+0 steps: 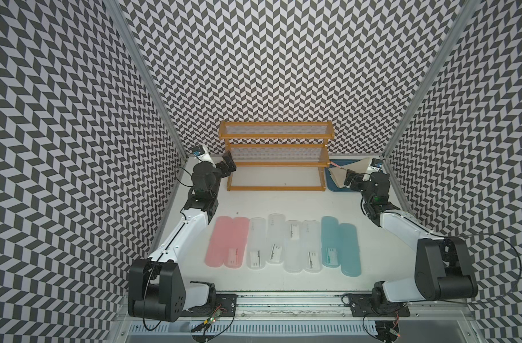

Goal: Place the pencil cases on the shelf according to color
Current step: Move the pencil case to the center of the board.

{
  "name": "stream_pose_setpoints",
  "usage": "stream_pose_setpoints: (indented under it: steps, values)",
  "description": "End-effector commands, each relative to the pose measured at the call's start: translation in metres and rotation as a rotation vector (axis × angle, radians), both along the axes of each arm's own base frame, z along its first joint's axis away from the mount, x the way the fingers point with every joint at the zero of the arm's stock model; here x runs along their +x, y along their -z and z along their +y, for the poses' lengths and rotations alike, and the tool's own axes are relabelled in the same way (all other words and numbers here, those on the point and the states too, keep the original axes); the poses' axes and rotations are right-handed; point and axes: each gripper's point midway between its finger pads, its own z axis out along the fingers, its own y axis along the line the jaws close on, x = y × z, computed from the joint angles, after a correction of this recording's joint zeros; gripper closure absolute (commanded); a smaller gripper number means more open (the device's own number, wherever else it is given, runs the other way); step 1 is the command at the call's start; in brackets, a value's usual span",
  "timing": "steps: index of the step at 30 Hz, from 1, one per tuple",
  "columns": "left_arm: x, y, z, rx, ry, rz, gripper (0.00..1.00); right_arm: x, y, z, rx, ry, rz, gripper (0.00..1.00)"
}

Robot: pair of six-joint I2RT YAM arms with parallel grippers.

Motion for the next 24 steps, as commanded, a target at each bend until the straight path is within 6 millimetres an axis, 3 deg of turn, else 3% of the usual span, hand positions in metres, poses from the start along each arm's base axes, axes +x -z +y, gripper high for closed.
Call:
stream_pose_setpoints:
  steps: [1, 4, 7, 11, 16, 24]
  values:
    - [-0.010, 0.036, -0.029, -0.118, 0.228, 0.185, 0.00, -0.038, 0.056, 0.026, 0.156, -0.086, 0.298, 0.00]
    - [-0.016, 0.046, -0.053, -0.050, 0.363, 0.219, 0.00, -0.063, 0.078, 0.050, 0.186, -0.145, 0.416, 0.04]
    - [-0.021, 0.056, -0.052, -0.009, 0.331, 0.242, 0.00, -0.092, 0.099, 0.075, 0.108, -0.175, 0.526, 0.04]
    - [-0.027, 0.039, -0.047, 0.025, 0.303, 0.191, 0.00, -0.133, 0.121, 0.098, 0.010, -0.182, 0.628, 0.03]
    - [-0.035, 0.036, -0.041, 0.052, 0.275, 0.179, 0.00, -0.166, 0.139, 0.102, 0.036, -0.165, 0.706, 0.03]
    - [-0.032, 0.039, -0.051, 0.027, 0.330, 0.188, 0.00, -0.180, 0.154, 0.105, 0.022, -0.182, 0.771, 0.05]
